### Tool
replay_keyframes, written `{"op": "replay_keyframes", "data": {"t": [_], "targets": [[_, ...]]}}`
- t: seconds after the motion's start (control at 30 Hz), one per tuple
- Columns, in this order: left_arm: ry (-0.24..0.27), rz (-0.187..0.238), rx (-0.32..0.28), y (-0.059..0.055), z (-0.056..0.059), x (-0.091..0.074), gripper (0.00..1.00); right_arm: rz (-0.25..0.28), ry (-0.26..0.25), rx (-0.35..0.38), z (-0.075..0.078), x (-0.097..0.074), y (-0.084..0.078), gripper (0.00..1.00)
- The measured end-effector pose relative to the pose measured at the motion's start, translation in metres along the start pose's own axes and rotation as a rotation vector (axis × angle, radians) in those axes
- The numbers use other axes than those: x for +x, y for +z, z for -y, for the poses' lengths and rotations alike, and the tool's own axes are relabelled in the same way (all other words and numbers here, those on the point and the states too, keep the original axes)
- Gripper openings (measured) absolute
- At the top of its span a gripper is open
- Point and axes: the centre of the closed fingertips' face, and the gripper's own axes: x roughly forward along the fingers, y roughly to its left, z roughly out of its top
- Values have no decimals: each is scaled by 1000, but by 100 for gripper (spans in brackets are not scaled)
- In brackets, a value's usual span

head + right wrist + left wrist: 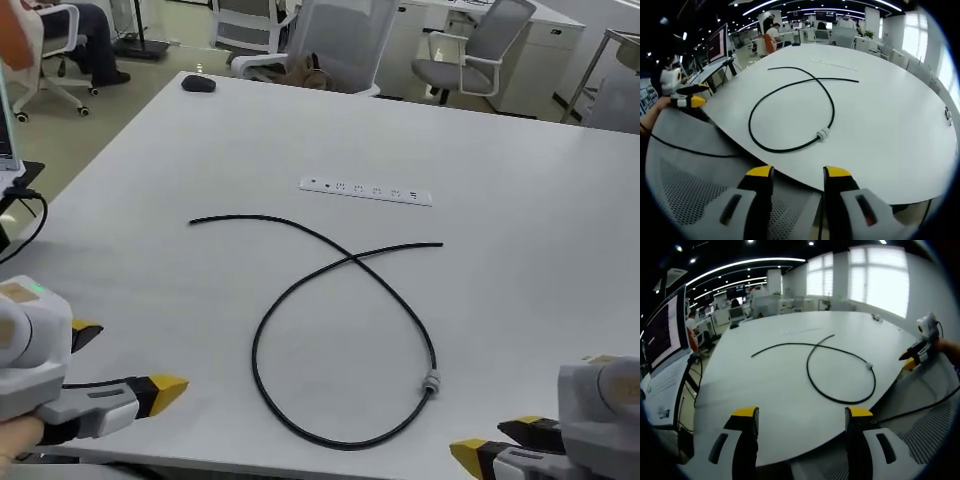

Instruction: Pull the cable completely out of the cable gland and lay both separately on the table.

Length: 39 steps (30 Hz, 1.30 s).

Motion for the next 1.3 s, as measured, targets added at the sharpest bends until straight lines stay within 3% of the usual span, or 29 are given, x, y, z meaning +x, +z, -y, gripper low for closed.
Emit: {"op": "replay_keyframes", "data": {"t": [1.3], "targets": [[-8, -15, -1, -2, 1, 1, 68, -13, 14, -12, -2, 2, 0, 38]]}}
